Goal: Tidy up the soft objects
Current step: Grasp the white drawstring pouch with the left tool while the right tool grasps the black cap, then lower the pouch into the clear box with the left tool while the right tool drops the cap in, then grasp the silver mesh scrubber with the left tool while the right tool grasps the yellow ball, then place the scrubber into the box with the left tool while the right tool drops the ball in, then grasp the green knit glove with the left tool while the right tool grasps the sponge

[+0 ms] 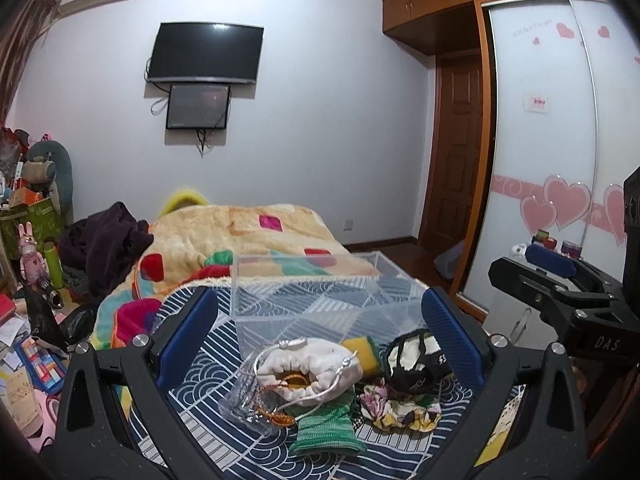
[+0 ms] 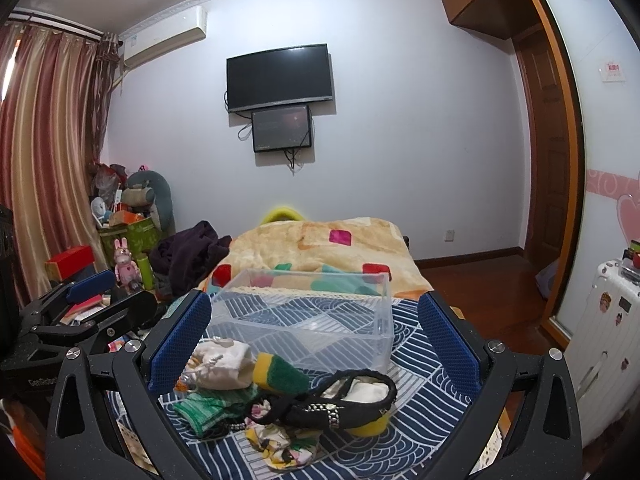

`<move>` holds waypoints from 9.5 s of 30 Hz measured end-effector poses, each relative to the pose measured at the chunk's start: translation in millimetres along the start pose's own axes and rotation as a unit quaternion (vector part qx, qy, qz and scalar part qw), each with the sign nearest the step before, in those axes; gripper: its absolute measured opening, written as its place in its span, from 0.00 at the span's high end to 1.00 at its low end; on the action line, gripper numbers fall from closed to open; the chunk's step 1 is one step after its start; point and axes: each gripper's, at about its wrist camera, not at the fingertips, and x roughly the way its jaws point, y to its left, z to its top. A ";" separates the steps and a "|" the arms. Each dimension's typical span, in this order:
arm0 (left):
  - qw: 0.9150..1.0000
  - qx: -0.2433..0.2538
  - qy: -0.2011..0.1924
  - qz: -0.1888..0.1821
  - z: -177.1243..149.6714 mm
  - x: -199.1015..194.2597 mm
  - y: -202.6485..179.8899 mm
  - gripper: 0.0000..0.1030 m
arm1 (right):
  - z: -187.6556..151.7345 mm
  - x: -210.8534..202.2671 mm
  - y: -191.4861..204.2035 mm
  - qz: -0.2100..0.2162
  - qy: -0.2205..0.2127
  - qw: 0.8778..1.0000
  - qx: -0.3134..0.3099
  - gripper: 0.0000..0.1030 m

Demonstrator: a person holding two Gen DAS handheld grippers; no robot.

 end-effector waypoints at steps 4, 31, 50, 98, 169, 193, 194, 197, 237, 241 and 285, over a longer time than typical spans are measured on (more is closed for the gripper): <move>0.999 -0.006 0.033 0.003 -11.5 19.4 4.9 0.00 | -10.6 10.0 -10.1 -0.013 0.023 1.000 -0.002 0.00; 0.992 -0.024 0.124 -0.006 -56.5 74.8 9.8 0.46 | -70.4 68.1 -63.2 0.053 0.201 0.972 0.113 0.33; 0.997 -0.033 0.062 -0.011 -25.4 37.9 14.7 0.72 | -43.1 48.4 -55.8 0.040 0.128 0.987 0.091 0.85; 0.977 0.010 0.212 0.006 0.4 207.4 35.6 0.72 | -5.5 161.5 -38.0 0.005 0.206 0.979 -0.003 0.86; 0.982 -0.031 0.188 0.020 -74.6 74.8 58.5 0.80 | -75.6 54.6 -48.6 0.009 0.205 0.978 0.026 0.62; 0.996 -0.036 0.084 0.010 12.7 81.2 56.7 0.81 | 8.4 80.7 -21.8 0.035 0.088 0.995 0.012 0.62; 0.996 -0.037 0.085 0.011 13.7 86.2 57.0 0.81 | 10.3 84.5 -18.9 0.037 0.087 0.996 0.009 0.62; 0.995 -0.040 0.090 0.013 15.4 101.0 57.2 0.81 | 12.4 94.6 -11.9 0.045 0.091 0.995 0.007 0.62; 0.990 -0.019 0.138 0.016 4.9 126.9 46.1 0.28 | 0.8 132.8 -1.2 0.026 0.160 0.986 -0.040 0.31; 0.992 -0.002 0.124 0.019 5.2 105.6 39.6 0.20 | 5.2 112.4 -2.0 0.033 0.135 0.990 -0.035 0.24; 0.981 -0.022 0.192 -0.034 -80.2 76.0 24.0 0.94 | -65.4 82.5 11.1 0.105 0.187 0.977 0.013 0.80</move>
